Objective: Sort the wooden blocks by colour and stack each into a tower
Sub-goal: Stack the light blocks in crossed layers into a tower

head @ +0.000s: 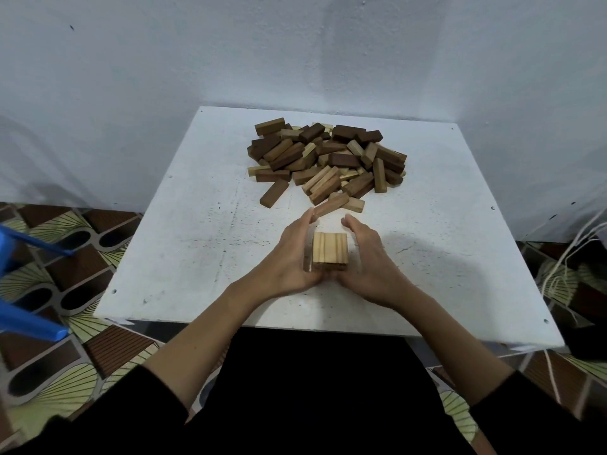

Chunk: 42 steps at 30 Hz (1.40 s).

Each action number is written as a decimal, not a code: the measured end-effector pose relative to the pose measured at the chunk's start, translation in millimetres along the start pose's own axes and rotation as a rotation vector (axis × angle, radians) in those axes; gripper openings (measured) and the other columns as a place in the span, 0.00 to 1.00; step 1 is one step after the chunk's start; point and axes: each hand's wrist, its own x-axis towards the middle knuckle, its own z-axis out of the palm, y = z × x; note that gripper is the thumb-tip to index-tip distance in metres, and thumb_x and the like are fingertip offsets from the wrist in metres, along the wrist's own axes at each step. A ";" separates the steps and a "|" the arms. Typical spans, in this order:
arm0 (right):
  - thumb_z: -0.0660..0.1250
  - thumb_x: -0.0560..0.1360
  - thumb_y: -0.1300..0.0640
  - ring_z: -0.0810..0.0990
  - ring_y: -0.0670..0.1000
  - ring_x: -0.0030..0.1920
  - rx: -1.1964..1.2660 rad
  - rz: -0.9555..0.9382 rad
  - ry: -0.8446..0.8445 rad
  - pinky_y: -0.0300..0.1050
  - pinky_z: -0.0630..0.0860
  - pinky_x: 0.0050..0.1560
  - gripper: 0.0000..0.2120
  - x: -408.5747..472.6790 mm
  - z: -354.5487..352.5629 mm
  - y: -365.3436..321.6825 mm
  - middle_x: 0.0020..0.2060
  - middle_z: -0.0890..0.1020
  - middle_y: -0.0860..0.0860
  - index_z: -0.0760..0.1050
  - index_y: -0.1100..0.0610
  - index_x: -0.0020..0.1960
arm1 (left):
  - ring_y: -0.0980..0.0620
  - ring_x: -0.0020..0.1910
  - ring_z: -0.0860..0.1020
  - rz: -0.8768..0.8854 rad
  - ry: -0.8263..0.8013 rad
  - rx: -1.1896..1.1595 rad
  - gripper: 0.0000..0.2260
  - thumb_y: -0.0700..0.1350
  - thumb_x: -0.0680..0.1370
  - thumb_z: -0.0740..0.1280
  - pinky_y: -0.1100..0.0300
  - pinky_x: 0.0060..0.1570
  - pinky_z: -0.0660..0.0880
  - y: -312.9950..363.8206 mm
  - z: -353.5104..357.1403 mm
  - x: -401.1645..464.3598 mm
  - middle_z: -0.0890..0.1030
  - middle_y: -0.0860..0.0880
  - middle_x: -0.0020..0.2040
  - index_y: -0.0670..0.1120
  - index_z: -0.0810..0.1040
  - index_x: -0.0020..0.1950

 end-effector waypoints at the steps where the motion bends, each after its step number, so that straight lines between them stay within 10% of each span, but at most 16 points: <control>1: 0.73 0.69 0.51 0.54 0.52 0.73 0.018 0.005 0.004 0.49 0.56 0.72 0.45 -3.9 4.4 -0.4 0.74 0.58 0.53 0.50 0.59 0.76 | 0.50 0.75 0.55 -0.002 -0.001 -0.002 0.46 0.45 0.70 0.75 0.64 0.68 0.55 0.1 3.1 -3.2 0.56 0.47 0.76 0.44 0.46 0.77; 9: 0.56 0.68 0.35 0.55 0.51 0.73 -0.030 0.012 0.098 0.50 0.55 0.72 0.45 -14.6 29.8 2.3 0.75 0.56 0.52 0.47 0.57 0.77 | 0.51 0.77 0.50 -0.023 0.030 0.071 0.43 0.46 0.70 0.63 0.56 0.74 0.50 -2.6 24.1 -14.6 0.51 0.46 0.78 0.44 0.40 0.78; 28: 0.49 0.66 0.29 0.47 0.49 0.75 -0.104 0.045 0.011 0.50 0.49 0.75 0.49 -13.8 33.6 9.3 0.77 0.48 0.50 0.38 0.56 0.77 | 0.48 0.77 0.47 -0.016 -0.015 0.146 0.42 0.40 0.74 0.67 0.54 0.75 0.48 -3.2 25.3 -12.6 0.47 0.43 0.78 0.39 0.39 0.76; 35: 0.53 0.65 0.26 0.48 0.42 0.73 0.272 0.093 -0.001 0.49 0.50 0.72 0.48 -12.9 -4.5 0.7 0.77 0.48 0.44 0.43 0.47 0.77 | 0.56 0.76 0.47 -0.161 -0.127 -0.079 0.48 0.40 0.70 0.71 0.56 0.71 0.54 -9.1 -29.9 -14.0 0.44 0.56 0.78 0.55 0.40 0.78; 42: 0.65 0.77 0.57 0.68 0.51 0.67 0.114 0.002 0.246 0.35 0.61 0.61 0.23 59.9 -51.7 11.5 0.67 0.71 0.54 0.65 0.56 0.71 | 0.50 0.71 0.64 -0.027 0.095 0.047 0.29 0.32 0.75 0.62 0.62 0.67 0.61 1.0 -76.7 45.6 0.66 0.46 0.71 0.43 0.60 0.75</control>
